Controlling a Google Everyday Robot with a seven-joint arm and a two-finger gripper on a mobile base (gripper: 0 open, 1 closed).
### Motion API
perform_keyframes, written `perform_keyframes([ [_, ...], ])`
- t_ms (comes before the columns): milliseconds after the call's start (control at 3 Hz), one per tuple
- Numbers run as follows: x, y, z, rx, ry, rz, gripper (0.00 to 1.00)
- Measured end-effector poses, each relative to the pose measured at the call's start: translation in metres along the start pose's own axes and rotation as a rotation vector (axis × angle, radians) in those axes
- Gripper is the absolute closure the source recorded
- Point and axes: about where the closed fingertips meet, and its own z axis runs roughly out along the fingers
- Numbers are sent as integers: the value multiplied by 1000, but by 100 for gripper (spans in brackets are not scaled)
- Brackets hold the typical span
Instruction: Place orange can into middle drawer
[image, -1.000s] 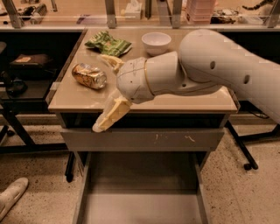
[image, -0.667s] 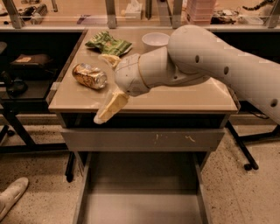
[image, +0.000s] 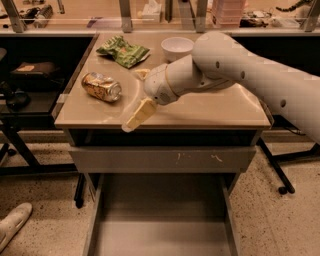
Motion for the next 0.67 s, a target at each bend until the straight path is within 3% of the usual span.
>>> perform_keyframes([
  [333, 0, 0, 0, 0, 0, 0, 0],
  [667, -3, -1, 1, 38, -49, 3, 0],
])
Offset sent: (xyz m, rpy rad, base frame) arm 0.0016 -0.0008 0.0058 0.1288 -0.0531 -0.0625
